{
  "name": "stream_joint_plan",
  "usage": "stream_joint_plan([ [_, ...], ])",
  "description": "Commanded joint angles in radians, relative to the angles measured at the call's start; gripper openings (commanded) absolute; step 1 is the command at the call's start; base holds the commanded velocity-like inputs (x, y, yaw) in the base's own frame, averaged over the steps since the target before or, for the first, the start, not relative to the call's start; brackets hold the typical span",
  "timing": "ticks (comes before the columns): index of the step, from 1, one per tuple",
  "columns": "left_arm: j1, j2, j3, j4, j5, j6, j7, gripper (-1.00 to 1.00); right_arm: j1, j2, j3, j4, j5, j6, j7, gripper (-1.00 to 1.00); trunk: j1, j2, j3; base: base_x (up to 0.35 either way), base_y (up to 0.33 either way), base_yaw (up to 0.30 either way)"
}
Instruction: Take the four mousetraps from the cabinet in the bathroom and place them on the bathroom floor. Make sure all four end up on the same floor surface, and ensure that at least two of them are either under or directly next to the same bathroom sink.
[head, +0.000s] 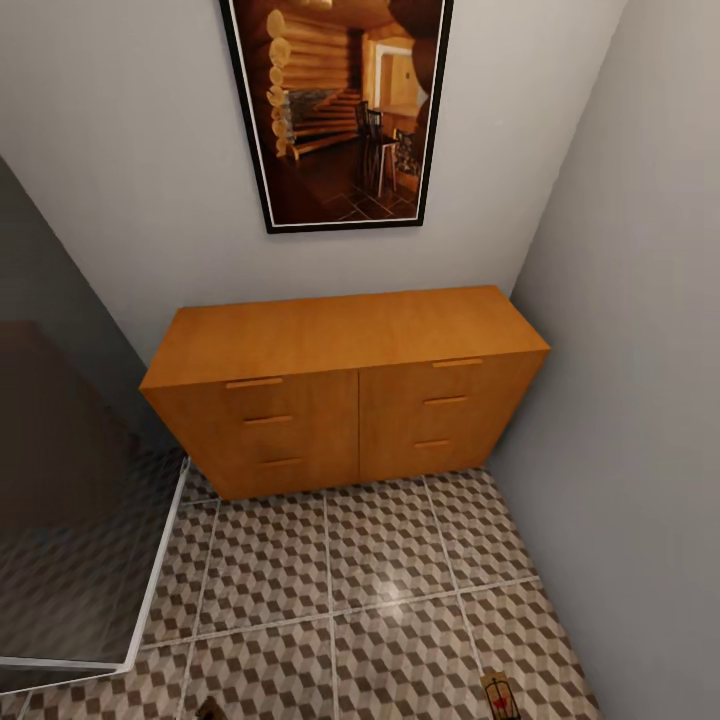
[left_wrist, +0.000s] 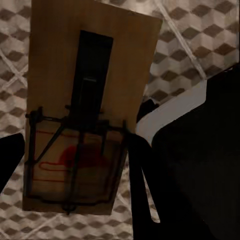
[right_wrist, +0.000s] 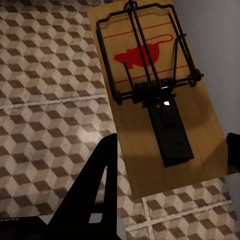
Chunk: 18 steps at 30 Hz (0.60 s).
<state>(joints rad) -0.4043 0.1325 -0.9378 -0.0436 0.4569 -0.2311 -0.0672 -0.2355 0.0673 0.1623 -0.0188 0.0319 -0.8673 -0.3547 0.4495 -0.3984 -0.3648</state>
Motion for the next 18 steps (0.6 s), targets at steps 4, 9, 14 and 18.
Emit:
stream_joint_plan([
  [4,0.043,-0.035,-0.007,0.085,0.219,-0.351,0.086,-1.0,-0.001,0.001,0.004,-0.003,0.002,0.0,-0.013,-1.0,0.001,-0.002,-0.001,0.0,0.0,0.0],
  [9,0.094,-0.087,-0.006,0.113,0.507,-0.463,0.241,-1.0,-0.001,-0.012,-0.002,-0.103,-0.001,0.118,-0.02,-1.0,0.001,-0.002,-0.001,0.0,0.0,0.0],
  [14,0.099,-0.128,-0.008,0.114,0.661,-0.47,0.273,-1.0,-0.001,-0.055,-0.003,-0.208,-0.015,0.205,-0.016,-1.0,0.001,-0.002,-0.001,0.0,0.0,0.0],
  [18,0.099,-0.137,-0.01,0.115,0.673,-0.468,0.274,-1.0,-0.001,-0.063,-0.014,-0.221,-0.023,0.205,-0.018,-1.0,0.001,-0.002,-0.001,0.0,0.0,0.0],
])
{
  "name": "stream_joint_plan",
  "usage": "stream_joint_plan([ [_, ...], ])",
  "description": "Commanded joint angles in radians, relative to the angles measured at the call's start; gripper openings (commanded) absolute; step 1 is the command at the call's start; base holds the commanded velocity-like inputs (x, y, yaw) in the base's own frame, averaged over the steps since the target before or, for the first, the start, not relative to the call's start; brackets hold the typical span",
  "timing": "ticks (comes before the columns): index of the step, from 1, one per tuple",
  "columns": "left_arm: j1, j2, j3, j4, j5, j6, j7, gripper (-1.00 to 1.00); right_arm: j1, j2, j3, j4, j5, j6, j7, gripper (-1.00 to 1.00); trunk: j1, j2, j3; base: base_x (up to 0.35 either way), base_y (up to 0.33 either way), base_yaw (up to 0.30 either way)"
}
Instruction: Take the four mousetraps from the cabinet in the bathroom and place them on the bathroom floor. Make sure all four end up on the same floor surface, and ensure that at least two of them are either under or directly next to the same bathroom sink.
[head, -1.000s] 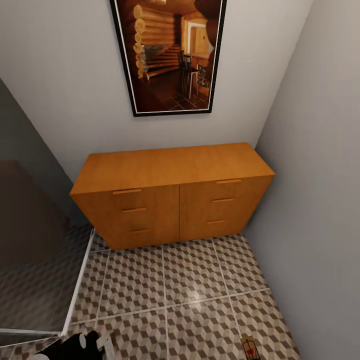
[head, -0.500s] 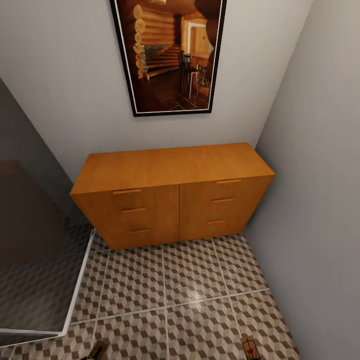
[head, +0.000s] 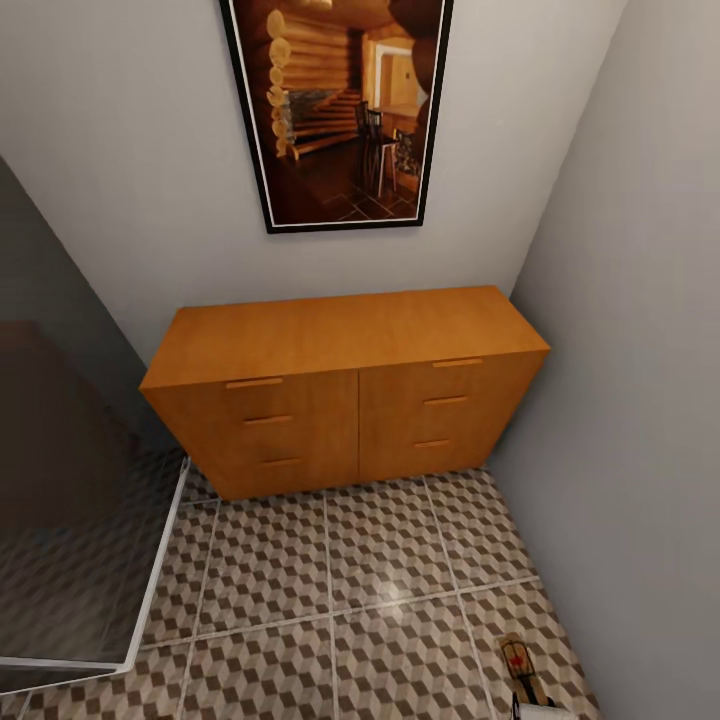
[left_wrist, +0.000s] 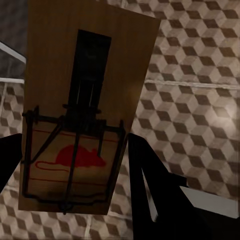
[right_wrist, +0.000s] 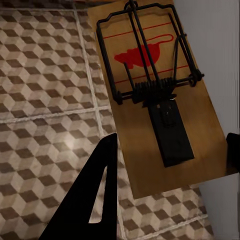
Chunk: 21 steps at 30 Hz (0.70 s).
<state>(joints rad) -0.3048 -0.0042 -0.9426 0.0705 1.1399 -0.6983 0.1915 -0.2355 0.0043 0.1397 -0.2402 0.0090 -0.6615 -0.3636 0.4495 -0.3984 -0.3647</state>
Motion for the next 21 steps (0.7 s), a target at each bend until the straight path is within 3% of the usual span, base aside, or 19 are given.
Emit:
stream_joint_plan([
  [1,-0.001,-0.001,-0.005,0.001,-0.009,0.0,0.015,-1.0,-0.001,-0.001,0.005,0.0,-0.003,-0.001,-0.009,-1.0,0.0,-0.002,-0.001,0.0,0.0,0.0],
  [7,0.0,-0.002,-0.006,0.002,-0.006,0.002,0.01,-1.0,-0.001,-0.001,-0.019,0.004,-0.041,-0.004,-0.006,-1.0,0.0,-0.002,0.006,0.0,0.0,-0.04],
  [21,0.0,-0.002,-0.007,0.002,-0.006,0.002,0.008,-1.0,-0.001,0.003,-0.02,0.01,-0.046,-0.003,-0.006,-1.0,0.0,-0.002,0.028,0.0,0.0,-0.009],
])
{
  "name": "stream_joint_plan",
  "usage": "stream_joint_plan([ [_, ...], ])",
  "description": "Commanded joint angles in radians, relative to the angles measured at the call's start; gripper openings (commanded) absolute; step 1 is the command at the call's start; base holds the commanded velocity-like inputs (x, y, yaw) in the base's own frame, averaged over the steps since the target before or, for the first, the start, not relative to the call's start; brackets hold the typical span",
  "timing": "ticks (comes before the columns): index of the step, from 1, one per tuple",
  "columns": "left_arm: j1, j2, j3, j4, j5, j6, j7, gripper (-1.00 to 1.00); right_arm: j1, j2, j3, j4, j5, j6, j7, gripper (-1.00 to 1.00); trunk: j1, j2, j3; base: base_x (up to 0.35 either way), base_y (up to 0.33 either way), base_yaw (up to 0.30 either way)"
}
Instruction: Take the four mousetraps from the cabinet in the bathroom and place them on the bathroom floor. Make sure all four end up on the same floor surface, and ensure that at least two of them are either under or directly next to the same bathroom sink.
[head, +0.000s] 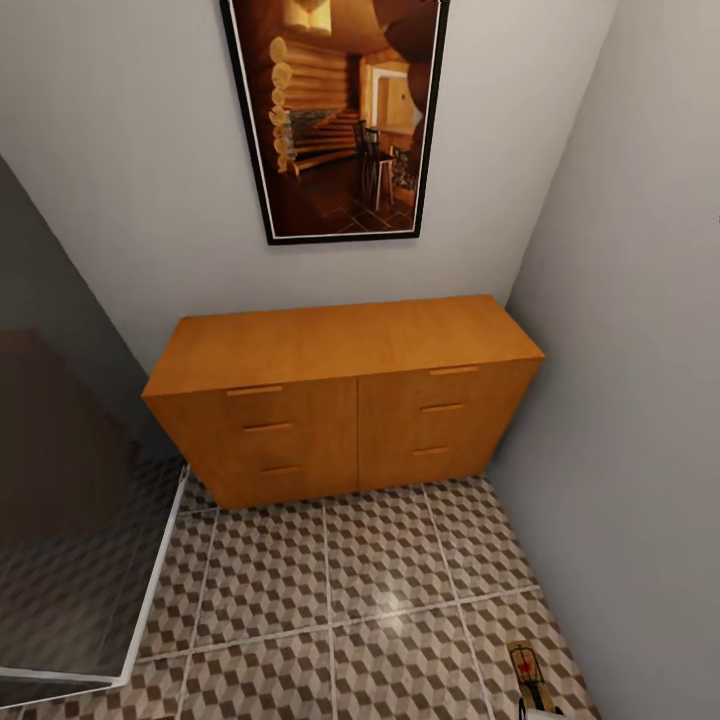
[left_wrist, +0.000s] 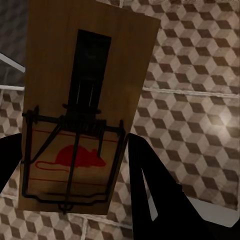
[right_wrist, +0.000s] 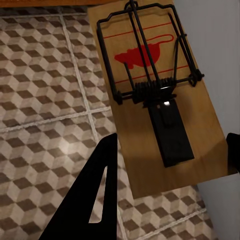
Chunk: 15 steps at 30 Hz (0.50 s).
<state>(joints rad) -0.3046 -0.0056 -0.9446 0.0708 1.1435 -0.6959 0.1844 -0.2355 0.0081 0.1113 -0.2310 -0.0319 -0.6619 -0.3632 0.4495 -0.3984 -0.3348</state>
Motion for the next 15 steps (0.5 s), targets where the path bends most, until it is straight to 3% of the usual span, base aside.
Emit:
stream_joint_plan([
  [1,-0.001,-0.001,-0.005,0.001,-0.01,-0.001,0.015,-1.0,-0.001,0.0,0.008,0.001,-0.005,-0.002,-0.006,-1.0,0.001,-0.002,0.0,0.0,0.0,0.0],
  [15,-0.001,-0.001,-0.005,0.001,-0.01,-0.001,0.015,-1.0,-0.001,0.001,0.008,0.001,-0.005,-0.003,-0.006,-1.0,0.001,-0.002,0.023,0.0,0.0,0.0],
])
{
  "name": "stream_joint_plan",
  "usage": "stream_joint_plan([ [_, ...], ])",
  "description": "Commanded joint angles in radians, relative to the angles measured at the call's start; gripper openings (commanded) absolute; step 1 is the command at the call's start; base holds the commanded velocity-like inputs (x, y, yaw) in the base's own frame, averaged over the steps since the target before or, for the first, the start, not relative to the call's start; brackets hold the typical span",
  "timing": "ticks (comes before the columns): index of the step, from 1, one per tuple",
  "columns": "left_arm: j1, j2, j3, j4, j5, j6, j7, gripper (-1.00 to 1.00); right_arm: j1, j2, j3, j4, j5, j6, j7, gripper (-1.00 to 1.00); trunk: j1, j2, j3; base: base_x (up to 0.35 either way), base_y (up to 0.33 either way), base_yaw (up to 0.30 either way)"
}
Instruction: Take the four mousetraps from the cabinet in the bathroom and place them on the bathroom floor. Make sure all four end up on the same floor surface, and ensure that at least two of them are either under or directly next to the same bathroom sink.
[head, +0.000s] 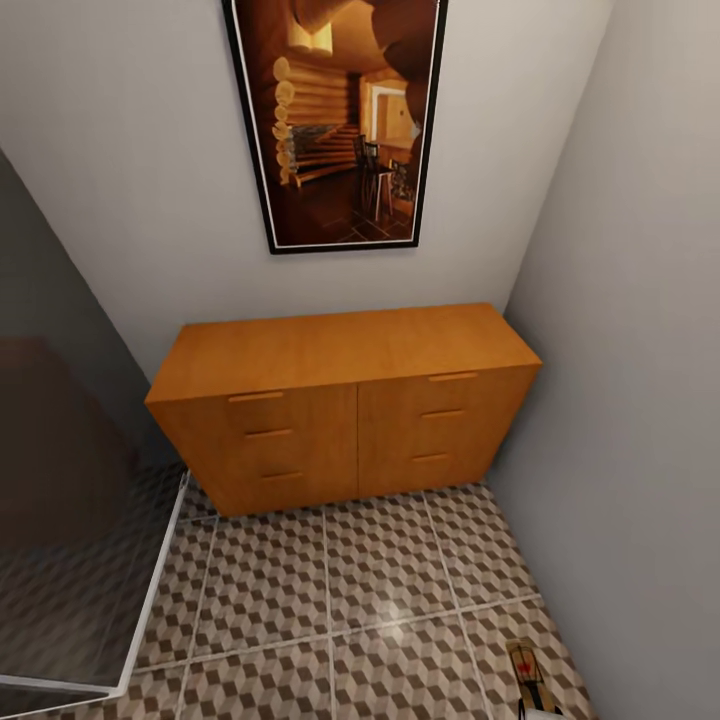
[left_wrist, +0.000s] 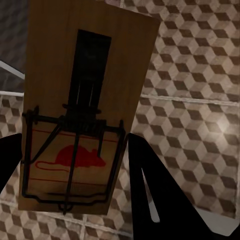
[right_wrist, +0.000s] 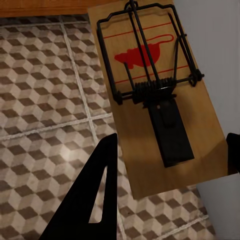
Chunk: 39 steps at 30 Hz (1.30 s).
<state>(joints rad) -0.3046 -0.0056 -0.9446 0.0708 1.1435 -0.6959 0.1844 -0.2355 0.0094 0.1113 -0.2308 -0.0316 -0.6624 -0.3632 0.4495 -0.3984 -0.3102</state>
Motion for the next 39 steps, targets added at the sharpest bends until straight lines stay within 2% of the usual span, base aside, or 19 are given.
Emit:
stream_joint_plan([
  [1,-0.001,-0.001,-0.005,0.001,-0.01,-0.001,0.015,-1.0,-0.001,0.0,0.008,0.001,-0.005,-0.002,-0.007,-1.0,0.001,-0.002,0.0,0.0,0.0,0.0],
  [39,-0.001,-0.001,-0.005,0.001,-0.01,-0.001,0.015,-1.0,-0.001,-0.002,0.008,0.001,-0.004,-0.002,-0.007,-1.0,0.001,-0.002,0.062,0.0,0.0,0.0],
])
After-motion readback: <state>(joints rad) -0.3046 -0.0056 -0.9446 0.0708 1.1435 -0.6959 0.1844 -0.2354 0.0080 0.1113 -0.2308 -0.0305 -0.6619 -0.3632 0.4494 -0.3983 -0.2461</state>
